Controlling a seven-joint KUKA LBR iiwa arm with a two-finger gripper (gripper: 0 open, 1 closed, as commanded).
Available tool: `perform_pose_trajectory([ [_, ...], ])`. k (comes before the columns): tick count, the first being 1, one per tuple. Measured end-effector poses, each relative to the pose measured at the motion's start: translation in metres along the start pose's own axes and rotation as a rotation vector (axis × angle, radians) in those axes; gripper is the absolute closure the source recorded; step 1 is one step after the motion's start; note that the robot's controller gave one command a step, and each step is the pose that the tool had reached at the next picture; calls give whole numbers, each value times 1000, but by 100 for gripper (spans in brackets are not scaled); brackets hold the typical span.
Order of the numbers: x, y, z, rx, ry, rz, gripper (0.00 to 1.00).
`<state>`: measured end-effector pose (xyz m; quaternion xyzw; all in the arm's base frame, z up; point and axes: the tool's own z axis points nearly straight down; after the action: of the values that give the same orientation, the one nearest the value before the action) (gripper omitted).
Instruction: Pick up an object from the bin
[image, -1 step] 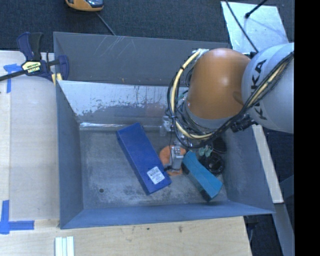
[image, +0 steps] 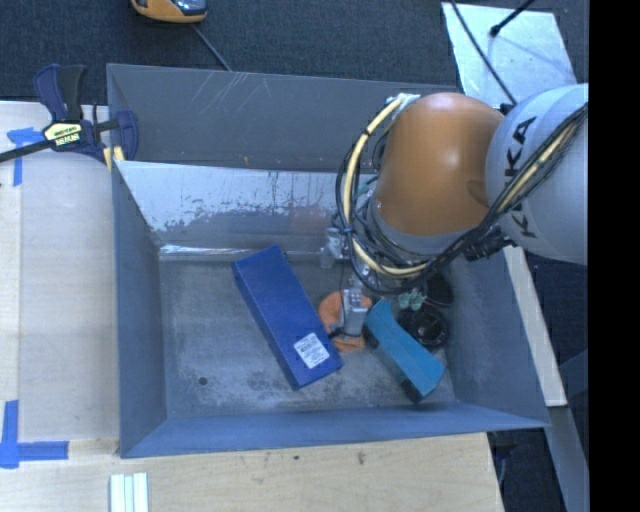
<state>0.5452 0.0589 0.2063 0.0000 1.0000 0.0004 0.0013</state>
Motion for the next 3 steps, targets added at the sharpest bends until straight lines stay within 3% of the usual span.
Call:
perform_pose_trajectory([
  [1, -7, -8, 23, -1, -7, 88, 0],
  [2, -31, -31, 53, 0, -1, 260, 0],
  [3, -21, -29, 80, 2, -1, 274, 0],
])
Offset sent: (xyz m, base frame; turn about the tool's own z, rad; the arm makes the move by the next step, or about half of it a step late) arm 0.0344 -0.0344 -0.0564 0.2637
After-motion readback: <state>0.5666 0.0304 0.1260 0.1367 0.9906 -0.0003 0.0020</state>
